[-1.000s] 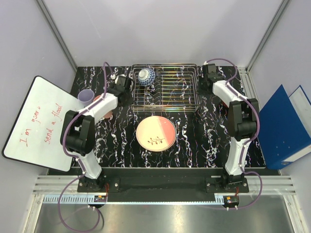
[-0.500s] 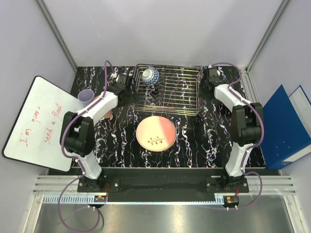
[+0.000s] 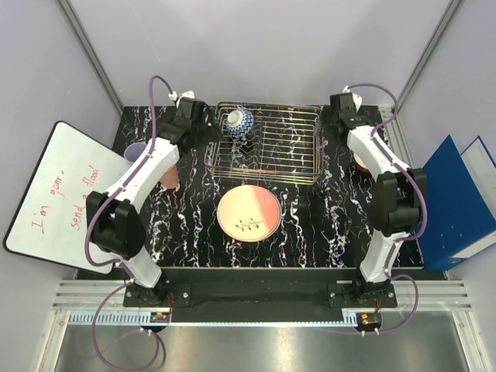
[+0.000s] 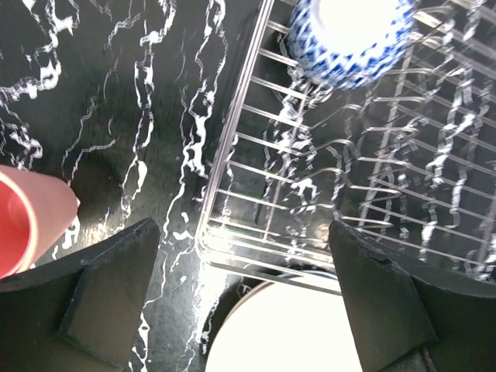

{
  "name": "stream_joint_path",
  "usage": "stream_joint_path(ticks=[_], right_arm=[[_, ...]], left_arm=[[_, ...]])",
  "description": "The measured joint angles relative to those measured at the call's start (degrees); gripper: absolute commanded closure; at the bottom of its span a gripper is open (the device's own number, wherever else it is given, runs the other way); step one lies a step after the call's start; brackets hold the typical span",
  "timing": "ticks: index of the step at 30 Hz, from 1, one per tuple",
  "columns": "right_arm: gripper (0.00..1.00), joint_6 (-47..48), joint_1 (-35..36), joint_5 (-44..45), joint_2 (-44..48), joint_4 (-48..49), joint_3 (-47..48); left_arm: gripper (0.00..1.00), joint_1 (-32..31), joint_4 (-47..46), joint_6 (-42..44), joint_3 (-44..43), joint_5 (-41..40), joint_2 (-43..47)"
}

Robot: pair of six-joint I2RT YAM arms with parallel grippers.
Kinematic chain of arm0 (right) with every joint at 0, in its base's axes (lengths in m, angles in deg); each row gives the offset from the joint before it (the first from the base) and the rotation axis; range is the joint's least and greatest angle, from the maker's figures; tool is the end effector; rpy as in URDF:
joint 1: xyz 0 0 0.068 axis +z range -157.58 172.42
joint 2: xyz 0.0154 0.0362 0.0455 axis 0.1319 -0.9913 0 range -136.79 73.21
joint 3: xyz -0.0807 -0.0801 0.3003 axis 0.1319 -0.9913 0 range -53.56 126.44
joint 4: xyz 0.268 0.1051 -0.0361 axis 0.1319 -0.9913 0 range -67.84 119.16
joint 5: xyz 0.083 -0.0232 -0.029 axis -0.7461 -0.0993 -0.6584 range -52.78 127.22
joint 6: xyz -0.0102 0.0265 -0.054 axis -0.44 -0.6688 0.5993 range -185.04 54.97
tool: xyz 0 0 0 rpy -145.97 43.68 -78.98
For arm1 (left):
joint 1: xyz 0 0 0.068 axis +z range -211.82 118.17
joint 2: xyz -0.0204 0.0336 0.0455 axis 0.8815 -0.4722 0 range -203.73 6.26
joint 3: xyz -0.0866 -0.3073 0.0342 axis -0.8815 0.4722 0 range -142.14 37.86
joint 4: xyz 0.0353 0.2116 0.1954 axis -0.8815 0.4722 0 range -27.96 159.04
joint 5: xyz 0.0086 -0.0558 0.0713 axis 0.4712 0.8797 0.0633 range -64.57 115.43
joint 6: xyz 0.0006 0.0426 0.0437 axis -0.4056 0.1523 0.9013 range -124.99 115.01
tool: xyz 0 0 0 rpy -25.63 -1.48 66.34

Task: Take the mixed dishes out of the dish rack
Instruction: Pick up the bowl from the dish rack.

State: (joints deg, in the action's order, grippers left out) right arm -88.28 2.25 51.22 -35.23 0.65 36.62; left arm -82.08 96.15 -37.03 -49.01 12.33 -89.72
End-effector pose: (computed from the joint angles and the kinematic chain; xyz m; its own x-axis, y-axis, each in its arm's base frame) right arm 0.4754 0.0712 0.2956 -0.6607 0.2741 -0.6988 0.2810 0.9536 0.1084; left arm 0.3980 -0.1359 0.3599 -0.6413 -0.3139 -0.7001 -0.1862 0.9489 -0.2549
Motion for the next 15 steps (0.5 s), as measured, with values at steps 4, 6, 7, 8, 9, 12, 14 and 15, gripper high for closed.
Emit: stream_joint_path(ticks=[4, 6, 7, 8, 9, 12, 14, 15], right_arm=[[0.19, -1.18, -0.04, -1.79, 2.01, 0.04, 5.57], [0.2, -2.32, -0.04, -4.68, 2.75, 0.9, 8.39], [0.2, -2.84, -0.04, -6.69, 2.86, 1.7, 9.79], [0.21, -3.61, -0.09, -8.79, 2.84, 2.71, 10.97], [0.21, -4.17, -0.11, -11.13, 2.67, 3.85, 11.82], [0.23, -6.93, -0.13, -20.52, -0.57, 7.61, 16.44], [0.23, -9.09, -0.07, -26.51, -5.46, 10.23, 21.49], [0.23, -9.99, 0.04, -29.24, -8.44, 11.96, 24.06]], left_arm=[[0.02, 0.0, 0.35, -0.07, -1.77, -0.04, 1.44], [0.01, 0.0, 0.39, -0.2, -2.12, 0.02, 1.99], [0.01, 0.0, 0.42, -0.24, -2.14, 0.04, 2.25], [0.01, 0.0, 0.44, -0.37, -2.14, 0.15, 2.54], [0.01, 0.0, 0.46, -0.42, -2.14, 0.28, 2.8], [0.02, 0.0, 0.44, -0.57, -2.12, 0.72, 3.3], [0.02, 0.0, 0.09, -0.61, -1.92, 1.09, 3.52], [0.02, 0.0, -0.35, -0.63, -1.46, 1.29, 3.69]])
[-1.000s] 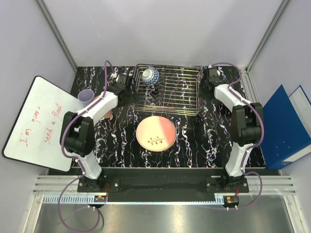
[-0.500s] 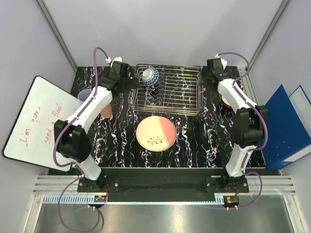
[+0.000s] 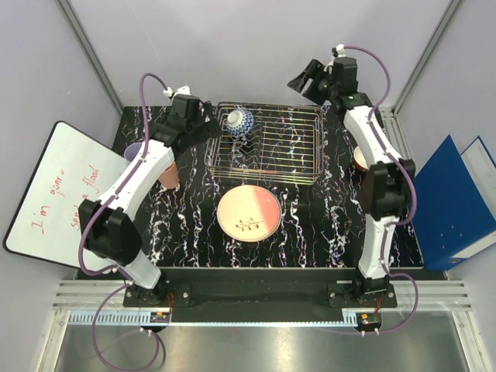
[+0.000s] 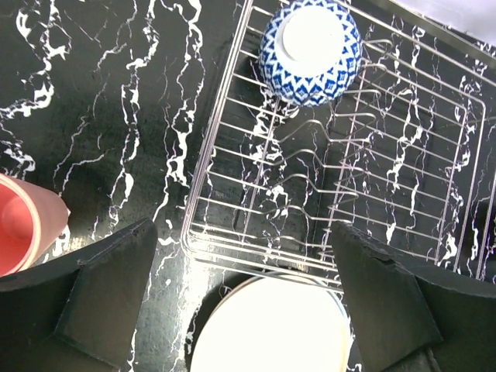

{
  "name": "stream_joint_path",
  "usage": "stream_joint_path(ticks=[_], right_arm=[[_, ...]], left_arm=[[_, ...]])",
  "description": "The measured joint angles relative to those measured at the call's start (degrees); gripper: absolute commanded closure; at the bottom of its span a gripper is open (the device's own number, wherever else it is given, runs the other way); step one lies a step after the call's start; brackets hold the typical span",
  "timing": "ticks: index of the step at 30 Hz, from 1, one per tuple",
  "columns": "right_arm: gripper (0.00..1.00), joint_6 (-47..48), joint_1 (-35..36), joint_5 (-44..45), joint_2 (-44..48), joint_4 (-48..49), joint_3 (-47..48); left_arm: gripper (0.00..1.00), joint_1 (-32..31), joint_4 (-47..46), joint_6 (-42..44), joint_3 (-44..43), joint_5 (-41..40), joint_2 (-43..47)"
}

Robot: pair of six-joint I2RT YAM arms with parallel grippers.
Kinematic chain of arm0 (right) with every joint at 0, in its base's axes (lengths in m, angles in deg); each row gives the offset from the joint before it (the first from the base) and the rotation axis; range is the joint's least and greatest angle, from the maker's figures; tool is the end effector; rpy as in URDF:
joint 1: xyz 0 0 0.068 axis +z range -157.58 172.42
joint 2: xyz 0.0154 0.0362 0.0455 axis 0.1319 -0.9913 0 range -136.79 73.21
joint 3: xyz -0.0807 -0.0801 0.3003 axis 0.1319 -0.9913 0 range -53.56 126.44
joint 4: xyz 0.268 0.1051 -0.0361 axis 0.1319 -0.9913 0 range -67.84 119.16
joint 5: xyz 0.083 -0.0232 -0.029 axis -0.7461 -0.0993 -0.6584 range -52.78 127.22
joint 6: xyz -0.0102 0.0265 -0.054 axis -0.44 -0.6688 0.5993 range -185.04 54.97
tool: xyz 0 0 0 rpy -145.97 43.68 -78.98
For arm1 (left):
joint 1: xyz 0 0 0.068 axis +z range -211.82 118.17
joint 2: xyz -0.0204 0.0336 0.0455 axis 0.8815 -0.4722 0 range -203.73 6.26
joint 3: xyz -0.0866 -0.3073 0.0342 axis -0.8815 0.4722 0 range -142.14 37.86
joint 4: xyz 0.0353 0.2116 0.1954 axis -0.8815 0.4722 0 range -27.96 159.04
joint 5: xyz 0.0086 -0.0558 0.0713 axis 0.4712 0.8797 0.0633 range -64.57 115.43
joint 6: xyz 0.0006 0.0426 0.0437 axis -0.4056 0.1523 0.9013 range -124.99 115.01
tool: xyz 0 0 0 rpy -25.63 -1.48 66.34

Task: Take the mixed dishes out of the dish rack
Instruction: Pick up the bowl from the dish rack.

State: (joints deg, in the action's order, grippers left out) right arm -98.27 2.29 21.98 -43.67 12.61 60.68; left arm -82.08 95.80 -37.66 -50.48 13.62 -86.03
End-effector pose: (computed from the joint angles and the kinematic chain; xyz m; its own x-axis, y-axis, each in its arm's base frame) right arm 0.5409 0.1063 0.4017 -0.4957 0.4505 -0.7425 -0.1655 0.7903 0.5899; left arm 0.3835 -0.1316 0.3951 -0.5841 -0.3475 -0.7336 -0.1522 0.9346 -0.3215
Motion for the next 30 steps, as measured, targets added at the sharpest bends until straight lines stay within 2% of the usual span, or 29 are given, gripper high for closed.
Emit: stream_joint_path(ticks=[4, 11, 18, 30], right_arm=[[0.23, -2.03, 0.98, -8.02, -11.23, 2.58, 8.33], [0.23, -3.08, 5.11, -14.38, -24.7, 2.73, 20.46], [0.23, -3.26, 7.69, -15.87, -27.56, 3.08, 23.87], [0.23, -1.73, 8.2, -14.4, -31.17, 1.49, 24.2]], left_arm=[[0.02, 0.0, -1.57, -0.07, 2.86, 0.81, 0.57], [0.02, 0.0, -2.95, -0.15, 5.64, 2.25, 0.52], [0.02, 0.0, -4.46, -0.44, 5.95, 3.02, -0.02], [0.02, -0.07, -5.95, -2.29, 11.1, 3.02, -0.33]])
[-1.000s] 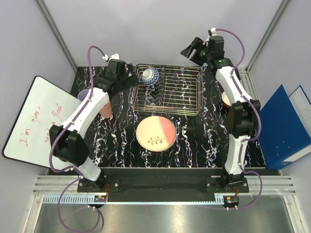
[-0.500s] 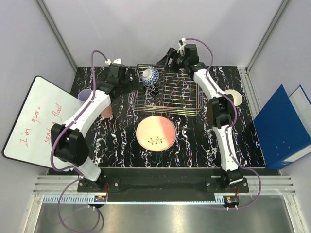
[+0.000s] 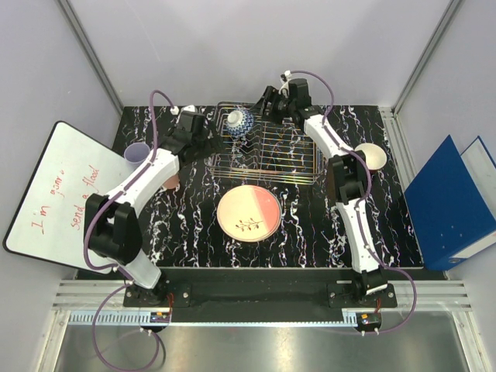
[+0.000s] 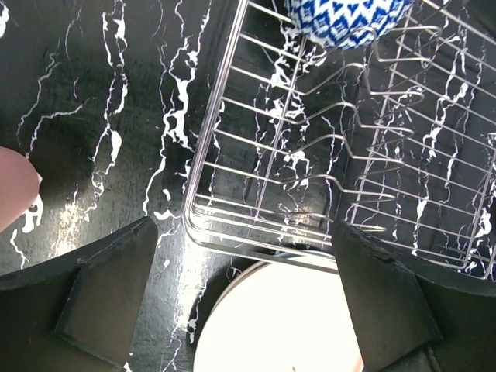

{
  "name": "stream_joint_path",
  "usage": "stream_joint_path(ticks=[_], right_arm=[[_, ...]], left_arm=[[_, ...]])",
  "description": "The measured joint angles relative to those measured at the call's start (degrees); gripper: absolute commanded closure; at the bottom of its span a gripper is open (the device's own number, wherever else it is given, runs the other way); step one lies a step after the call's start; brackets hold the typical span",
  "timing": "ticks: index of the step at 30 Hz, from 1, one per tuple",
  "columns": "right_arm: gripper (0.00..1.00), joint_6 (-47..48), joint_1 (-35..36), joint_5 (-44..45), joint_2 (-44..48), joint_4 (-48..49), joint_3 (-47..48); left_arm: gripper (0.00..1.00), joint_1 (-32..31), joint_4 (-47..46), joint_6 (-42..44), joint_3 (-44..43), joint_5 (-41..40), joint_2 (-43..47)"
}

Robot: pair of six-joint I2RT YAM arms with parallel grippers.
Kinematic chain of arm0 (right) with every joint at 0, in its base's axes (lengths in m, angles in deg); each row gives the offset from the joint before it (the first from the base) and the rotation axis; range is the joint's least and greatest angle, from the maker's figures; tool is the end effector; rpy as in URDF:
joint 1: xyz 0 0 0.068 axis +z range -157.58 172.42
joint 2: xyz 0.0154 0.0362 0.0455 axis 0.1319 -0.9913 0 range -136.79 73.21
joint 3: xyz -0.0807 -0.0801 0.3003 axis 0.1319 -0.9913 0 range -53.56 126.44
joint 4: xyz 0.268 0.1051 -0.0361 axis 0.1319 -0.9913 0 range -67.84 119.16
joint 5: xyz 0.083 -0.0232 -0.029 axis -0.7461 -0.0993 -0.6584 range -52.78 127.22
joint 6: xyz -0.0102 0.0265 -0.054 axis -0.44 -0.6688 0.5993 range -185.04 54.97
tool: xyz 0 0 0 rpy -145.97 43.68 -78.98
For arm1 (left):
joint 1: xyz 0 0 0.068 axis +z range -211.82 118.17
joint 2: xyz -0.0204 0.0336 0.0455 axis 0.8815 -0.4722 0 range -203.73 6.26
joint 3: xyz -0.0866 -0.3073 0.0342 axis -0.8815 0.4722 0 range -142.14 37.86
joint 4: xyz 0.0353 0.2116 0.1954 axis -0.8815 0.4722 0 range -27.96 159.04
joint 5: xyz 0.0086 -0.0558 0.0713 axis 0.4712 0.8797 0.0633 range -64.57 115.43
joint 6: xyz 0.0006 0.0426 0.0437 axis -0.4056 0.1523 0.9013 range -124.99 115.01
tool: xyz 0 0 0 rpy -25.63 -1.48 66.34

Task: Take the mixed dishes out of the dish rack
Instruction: Pick up the bowl from the dish rack.

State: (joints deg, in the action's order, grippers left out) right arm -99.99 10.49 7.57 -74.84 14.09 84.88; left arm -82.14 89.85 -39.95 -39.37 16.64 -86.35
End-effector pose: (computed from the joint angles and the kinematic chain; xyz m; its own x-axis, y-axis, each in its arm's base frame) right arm 0.6309 0.2296 0.2452 -0.7247 0.2873 -0.6263 -0.3437 0.6370 0.6900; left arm 0.3799 -0.1333 0.3300 -0.6628 -0.3583 -0.6575 -0.1721 0.9275 -0.3319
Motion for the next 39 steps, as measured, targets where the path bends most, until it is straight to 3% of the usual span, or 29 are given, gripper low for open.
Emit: stream_joint_path(ticks=[15, 39], right_arm=[[0.24, 1.53, 2.58, 2.16, -4.74, -1.51, 4.42], [0.24, 1.66, 3.02, 4.42, -3.67, 0.85, 1.31]], left_arm=[[0.02, -0.04, -1.92, -0.92, 3.37, 0.22, 0.02], [0.03, -0.04, -2.75, -1.11, 3.78, 1.42, -0.26]])
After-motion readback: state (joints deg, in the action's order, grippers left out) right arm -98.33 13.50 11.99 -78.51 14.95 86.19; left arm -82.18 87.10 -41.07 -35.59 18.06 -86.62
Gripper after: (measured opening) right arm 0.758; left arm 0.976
